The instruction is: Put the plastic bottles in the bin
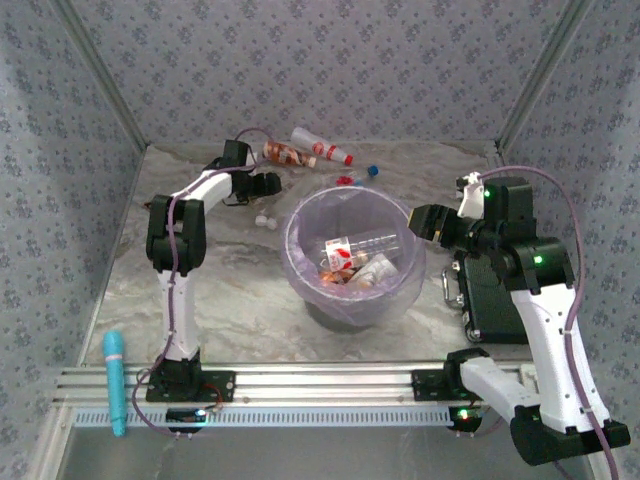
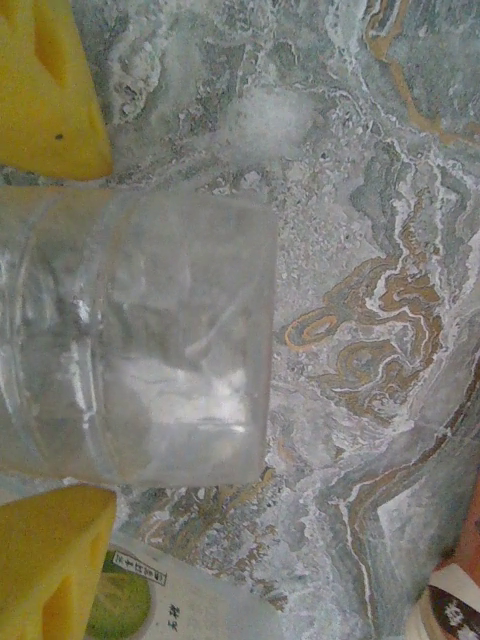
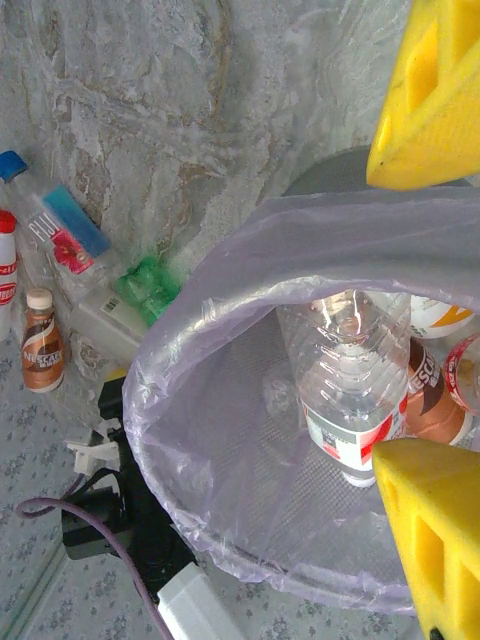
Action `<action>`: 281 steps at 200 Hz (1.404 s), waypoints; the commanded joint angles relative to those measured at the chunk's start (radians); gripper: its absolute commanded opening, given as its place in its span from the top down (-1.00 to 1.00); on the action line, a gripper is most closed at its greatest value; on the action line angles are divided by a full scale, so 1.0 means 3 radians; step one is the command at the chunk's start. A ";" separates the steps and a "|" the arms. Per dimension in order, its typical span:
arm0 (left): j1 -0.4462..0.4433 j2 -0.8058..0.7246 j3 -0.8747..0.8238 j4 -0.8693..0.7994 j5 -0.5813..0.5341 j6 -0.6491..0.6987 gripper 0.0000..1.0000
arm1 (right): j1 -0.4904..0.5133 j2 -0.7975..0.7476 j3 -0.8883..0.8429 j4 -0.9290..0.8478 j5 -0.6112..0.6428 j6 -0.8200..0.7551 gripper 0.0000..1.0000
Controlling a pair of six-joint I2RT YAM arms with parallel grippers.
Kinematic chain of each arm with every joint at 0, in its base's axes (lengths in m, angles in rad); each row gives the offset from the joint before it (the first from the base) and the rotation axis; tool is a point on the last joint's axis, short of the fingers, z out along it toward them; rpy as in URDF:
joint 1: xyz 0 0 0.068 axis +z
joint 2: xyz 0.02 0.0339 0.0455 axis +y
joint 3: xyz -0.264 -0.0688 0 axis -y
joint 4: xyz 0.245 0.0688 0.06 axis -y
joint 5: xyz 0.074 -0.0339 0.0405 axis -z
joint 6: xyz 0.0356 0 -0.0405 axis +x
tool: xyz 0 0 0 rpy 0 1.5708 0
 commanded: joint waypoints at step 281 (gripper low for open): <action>-0.1333 -0.2824 0.0187 -0.1084 -0.0712 0.0846 0.39 | 0.0067 0.0367 -0.0081 0.0158 -0.0186 -0.0049 -0.03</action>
